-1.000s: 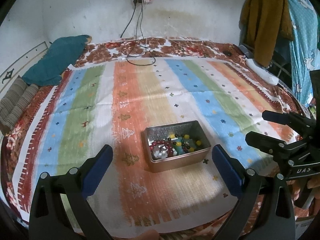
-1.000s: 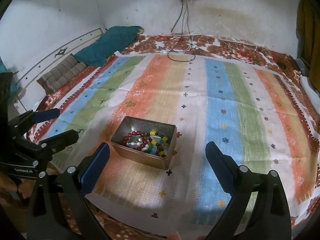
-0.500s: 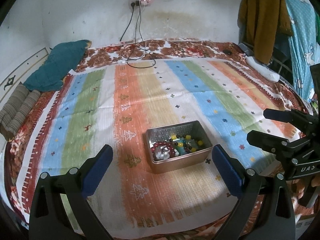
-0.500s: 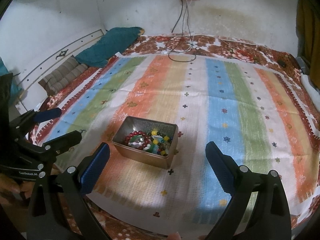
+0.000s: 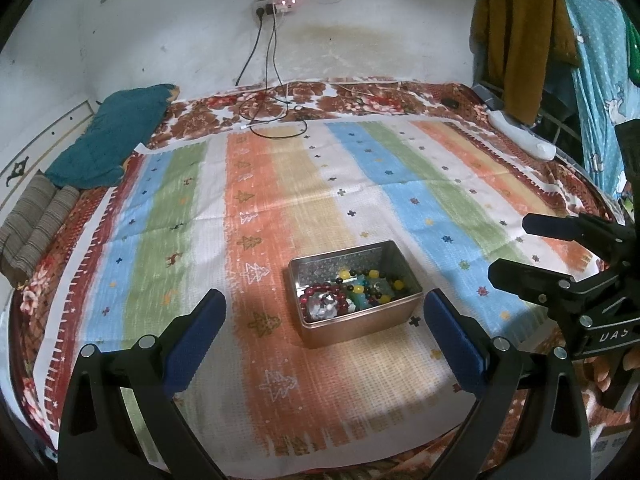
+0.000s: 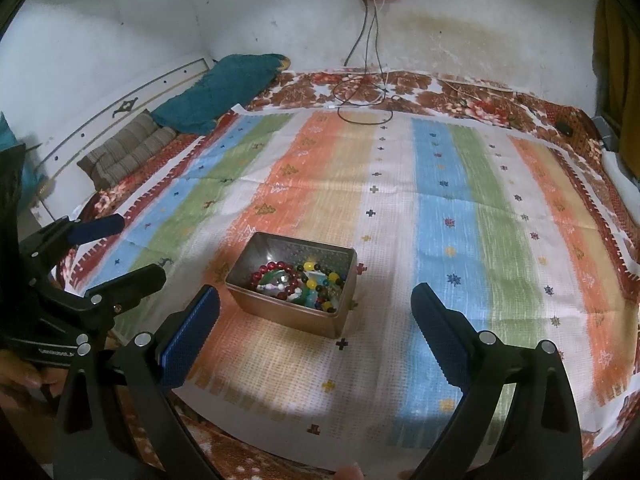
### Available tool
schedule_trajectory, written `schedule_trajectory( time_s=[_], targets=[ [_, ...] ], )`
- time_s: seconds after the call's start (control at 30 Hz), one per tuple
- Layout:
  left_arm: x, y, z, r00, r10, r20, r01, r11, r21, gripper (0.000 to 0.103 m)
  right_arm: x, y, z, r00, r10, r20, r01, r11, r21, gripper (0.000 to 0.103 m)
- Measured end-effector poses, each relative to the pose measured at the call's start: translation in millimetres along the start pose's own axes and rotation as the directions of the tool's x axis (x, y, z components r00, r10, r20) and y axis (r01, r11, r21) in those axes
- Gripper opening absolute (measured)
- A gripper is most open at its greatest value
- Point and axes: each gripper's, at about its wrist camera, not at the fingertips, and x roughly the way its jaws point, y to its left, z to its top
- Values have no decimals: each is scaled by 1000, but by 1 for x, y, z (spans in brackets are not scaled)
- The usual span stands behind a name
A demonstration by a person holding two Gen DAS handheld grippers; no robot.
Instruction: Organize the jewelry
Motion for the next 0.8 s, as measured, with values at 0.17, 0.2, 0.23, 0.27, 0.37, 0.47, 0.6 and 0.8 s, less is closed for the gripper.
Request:
schedule_trajectory(
  time_s=[0.17, 0.2, 0.23, 0.27, 0.37, 0.47, 0.6, 0.8],
  targets=[
    [0, -1, -1, 1000, 1, 0, -1, 1000, 0, 97, 0, 0, -1, 1000, -1, 1, 1, 1000, -2, 97],
    [-1, -1, -1, 1000, 0, 0, 0, 1000, 0, 97, 0, 0, -1, 1000, -1, 1, 1, 1000, -2, 97],
    [0, -1, -1, 1000, 0, 1, 0, 1000, 0, 97, 0, 0, -1, 1000, 0, 1, 0, 1000, -1, 97],
    [0, -1, 0, 1000, 1, 1, -1, 1000, 1, 97, 0, 0, -1, 1000, 0, 1, 0, 1000, -2, 97],
    [-1, -1, -1, 1000, 1, 1, -1, 1000, 1, 97, 0, 0, -1, 1000, -1, 0, 1, 1000, -4, 97],
    [0, -1, -1, 1000, 0, 1, 0, 1000, -1, 97, 0, 0, -1, 1000, 0, 0, 0, 1000, -4, 97],
    [2, -1, 1, 1000, 1, -12, -2, 1000, -3, 97, 0, 0, -1, 1000, 0, 0, 0, 1000, -2, 97],
    [1, -4, 2, 1000, 3, -14, -3, 1000, -3, 97, 0, -1, -1, 1000, 0, 0, 0, 1000, -3, 97]
  ],
)
